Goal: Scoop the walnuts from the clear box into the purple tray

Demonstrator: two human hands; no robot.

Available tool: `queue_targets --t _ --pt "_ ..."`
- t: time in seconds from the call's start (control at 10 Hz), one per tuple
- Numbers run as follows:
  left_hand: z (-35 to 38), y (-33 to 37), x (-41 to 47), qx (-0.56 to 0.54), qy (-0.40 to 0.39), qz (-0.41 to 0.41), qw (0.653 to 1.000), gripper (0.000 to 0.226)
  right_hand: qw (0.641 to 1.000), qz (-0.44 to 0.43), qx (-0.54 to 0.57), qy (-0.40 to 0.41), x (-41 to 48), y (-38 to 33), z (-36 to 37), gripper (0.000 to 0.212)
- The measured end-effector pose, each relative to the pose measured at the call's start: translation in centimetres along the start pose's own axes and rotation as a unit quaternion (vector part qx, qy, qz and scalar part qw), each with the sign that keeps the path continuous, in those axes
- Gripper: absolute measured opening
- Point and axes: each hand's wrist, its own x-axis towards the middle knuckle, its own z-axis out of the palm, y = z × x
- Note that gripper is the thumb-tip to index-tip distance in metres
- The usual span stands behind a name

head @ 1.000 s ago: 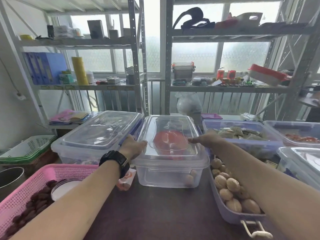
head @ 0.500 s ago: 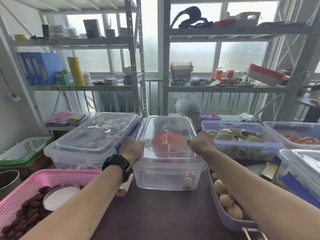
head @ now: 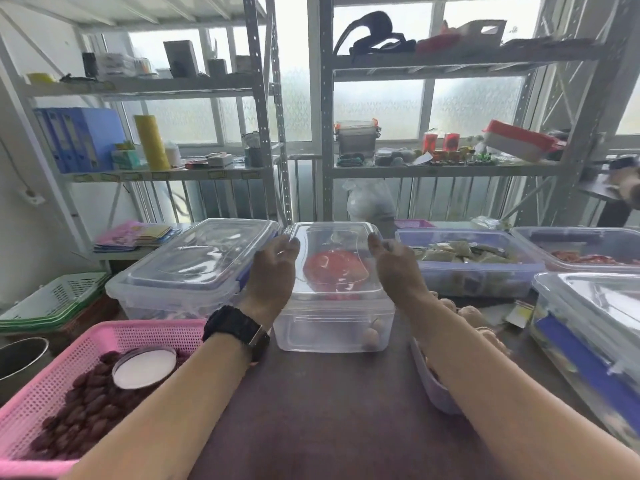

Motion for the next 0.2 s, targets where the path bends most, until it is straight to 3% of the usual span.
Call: queue_targets --t 0.1,0.2 --pt "-0.2 1.7 -3.7 -0.245 -0.057 -0.06 0.966 0.046 0.944 0.07 0.32 -0.033 -4.1 -1.0 -1.5 0.061" --pt "-1.0 1.7 -6.5 -0.505 -0.158 -0.095 0.843 0.07 0.798 0.088 0.587 -0.105 -7.7 -0.6 -3.1 0.079"
